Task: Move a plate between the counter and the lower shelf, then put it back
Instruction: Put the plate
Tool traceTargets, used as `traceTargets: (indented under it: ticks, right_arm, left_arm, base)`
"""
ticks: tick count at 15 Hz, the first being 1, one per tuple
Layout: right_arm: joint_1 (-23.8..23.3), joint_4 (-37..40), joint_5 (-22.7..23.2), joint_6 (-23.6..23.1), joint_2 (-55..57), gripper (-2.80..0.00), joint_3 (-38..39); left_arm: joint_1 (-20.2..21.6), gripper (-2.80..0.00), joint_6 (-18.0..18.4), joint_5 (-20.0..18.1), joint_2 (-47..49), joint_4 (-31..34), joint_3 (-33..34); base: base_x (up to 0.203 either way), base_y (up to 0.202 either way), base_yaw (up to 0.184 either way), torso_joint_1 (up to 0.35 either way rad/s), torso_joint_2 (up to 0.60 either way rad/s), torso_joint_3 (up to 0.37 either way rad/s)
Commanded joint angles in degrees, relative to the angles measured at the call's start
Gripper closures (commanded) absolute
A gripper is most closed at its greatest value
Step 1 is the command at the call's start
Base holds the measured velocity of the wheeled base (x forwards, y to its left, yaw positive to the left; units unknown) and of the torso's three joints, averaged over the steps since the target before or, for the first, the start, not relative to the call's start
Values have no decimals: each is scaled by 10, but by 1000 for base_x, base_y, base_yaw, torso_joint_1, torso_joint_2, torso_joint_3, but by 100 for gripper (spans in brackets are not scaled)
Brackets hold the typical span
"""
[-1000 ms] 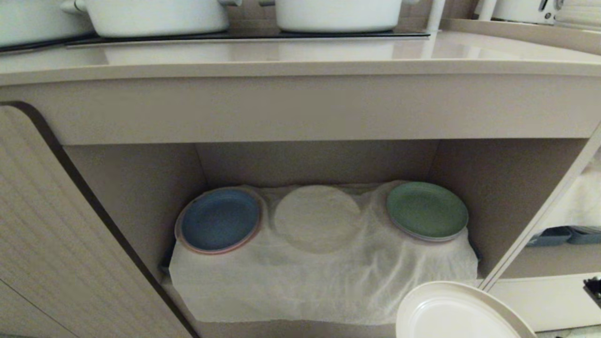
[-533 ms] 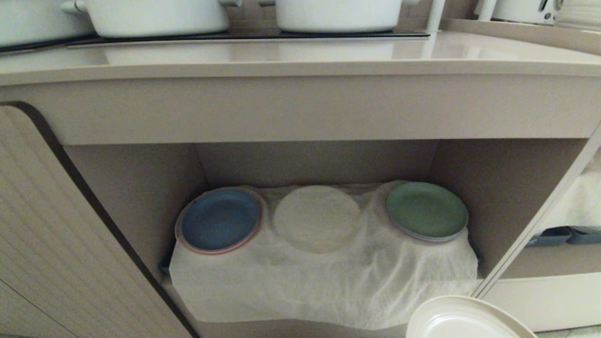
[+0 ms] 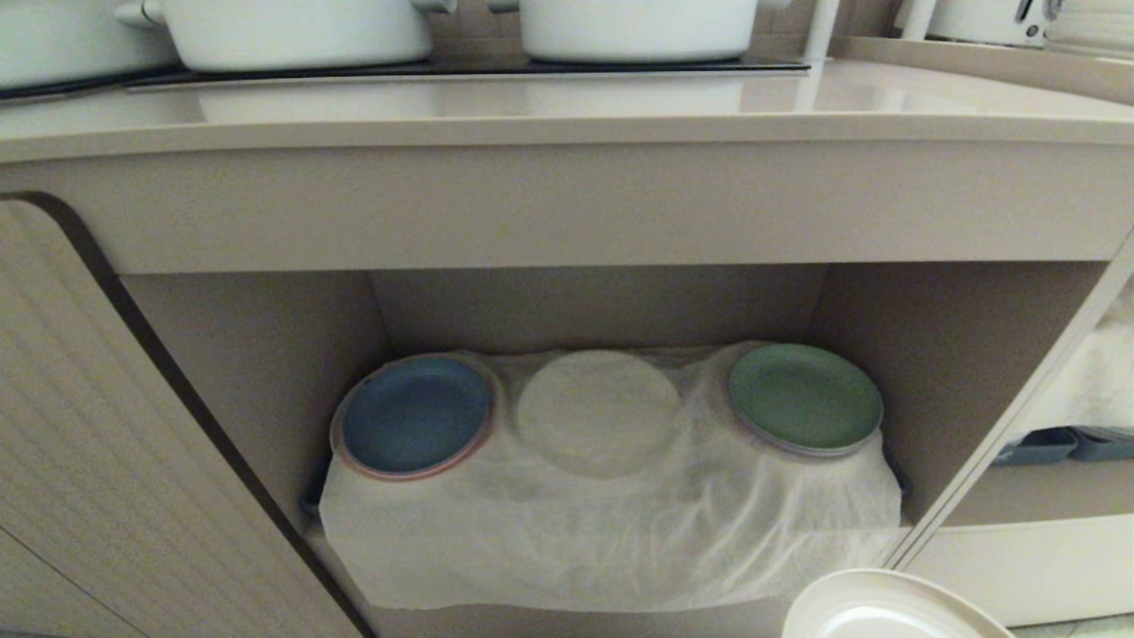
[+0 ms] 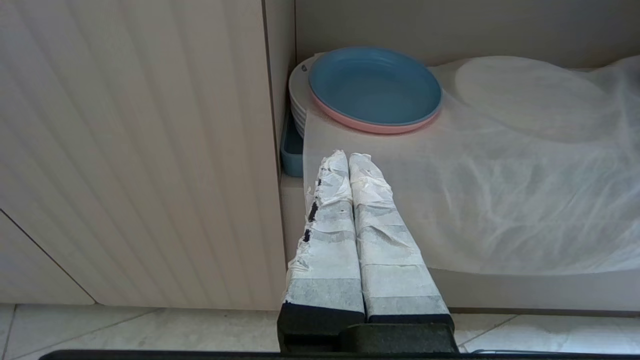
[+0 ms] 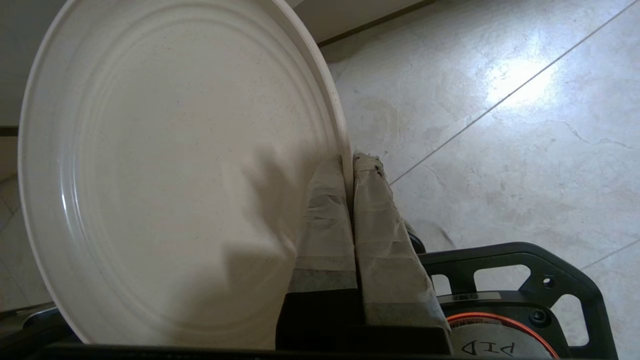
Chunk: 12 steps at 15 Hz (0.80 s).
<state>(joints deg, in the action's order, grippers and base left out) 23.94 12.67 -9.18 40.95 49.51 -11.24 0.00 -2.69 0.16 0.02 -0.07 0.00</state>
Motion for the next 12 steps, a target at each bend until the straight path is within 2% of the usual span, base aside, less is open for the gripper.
traceTargets:
  ticks: [1, 12]
  right_arm:
    - [1, 0, 0, 3, -8, 0, 0]
    - [1, 2, 3, 3, -29, 0, 1]
  left_arm:
    - [0, 0, 0, 0, 0, 0, 0]
    - [0, 0, 0, 0, 0, 0, 0]
  base:
    - [0, 0, 0, 0, 0, 0]
    - [0, 0, 0, 0, 0, 0]
